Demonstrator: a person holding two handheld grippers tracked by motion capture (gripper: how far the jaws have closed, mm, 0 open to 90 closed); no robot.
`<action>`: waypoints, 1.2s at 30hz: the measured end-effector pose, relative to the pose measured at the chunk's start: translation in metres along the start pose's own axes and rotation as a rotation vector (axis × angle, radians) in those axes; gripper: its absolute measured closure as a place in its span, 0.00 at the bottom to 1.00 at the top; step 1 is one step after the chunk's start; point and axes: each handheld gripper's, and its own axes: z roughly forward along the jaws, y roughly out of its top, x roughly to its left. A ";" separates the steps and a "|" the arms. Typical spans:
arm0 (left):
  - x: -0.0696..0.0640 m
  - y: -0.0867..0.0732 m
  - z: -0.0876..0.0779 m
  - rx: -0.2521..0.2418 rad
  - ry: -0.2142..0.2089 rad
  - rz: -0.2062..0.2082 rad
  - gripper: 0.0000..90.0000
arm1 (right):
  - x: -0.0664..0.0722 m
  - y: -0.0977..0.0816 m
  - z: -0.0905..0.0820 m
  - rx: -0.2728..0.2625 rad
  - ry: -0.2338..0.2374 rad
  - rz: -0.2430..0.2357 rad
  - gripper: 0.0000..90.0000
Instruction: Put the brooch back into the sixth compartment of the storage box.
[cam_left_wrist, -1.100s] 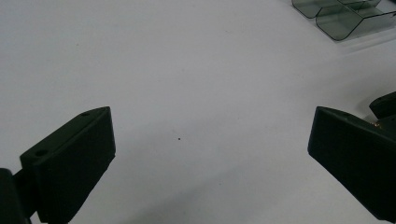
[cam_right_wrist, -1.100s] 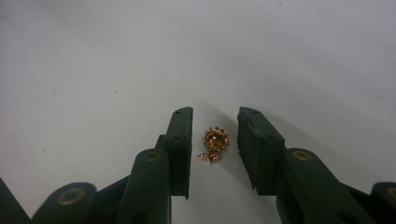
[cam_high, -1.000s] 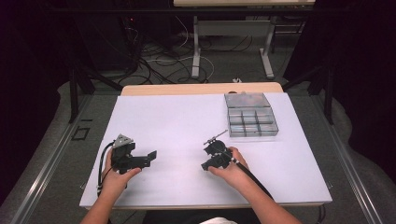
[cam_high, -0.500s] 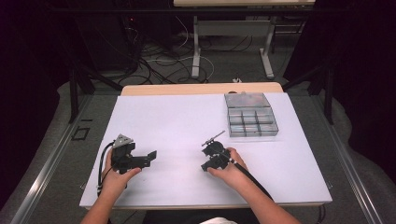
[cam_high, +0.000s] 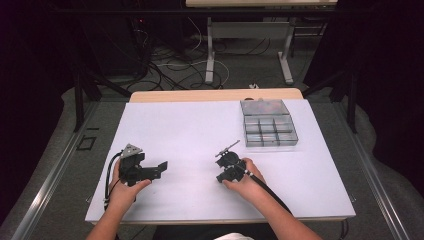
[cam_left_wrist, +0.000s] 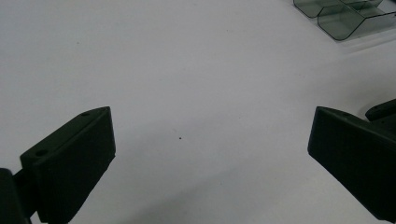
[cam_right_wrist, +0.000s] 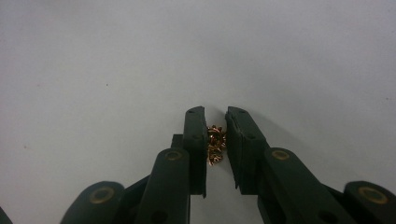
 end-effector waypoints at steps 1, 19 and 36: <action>0.000 0.000 0.000 0.000 0.001 0.000 0.01 | 0.000 0.001 -0.003 0.039 -0.008 -0.006 0.87; 0.000 0.000 0.000 0.008 -0.001 0.004 0.01 | -0.003 0.002 -0.006 0.024 0.017 -0.002 0.88; 0.000 0.000 0.001 0.001 0.000 0.005 0.01 | -0.012 0.008 -0.011 -0.046 0.056 0.059 0.88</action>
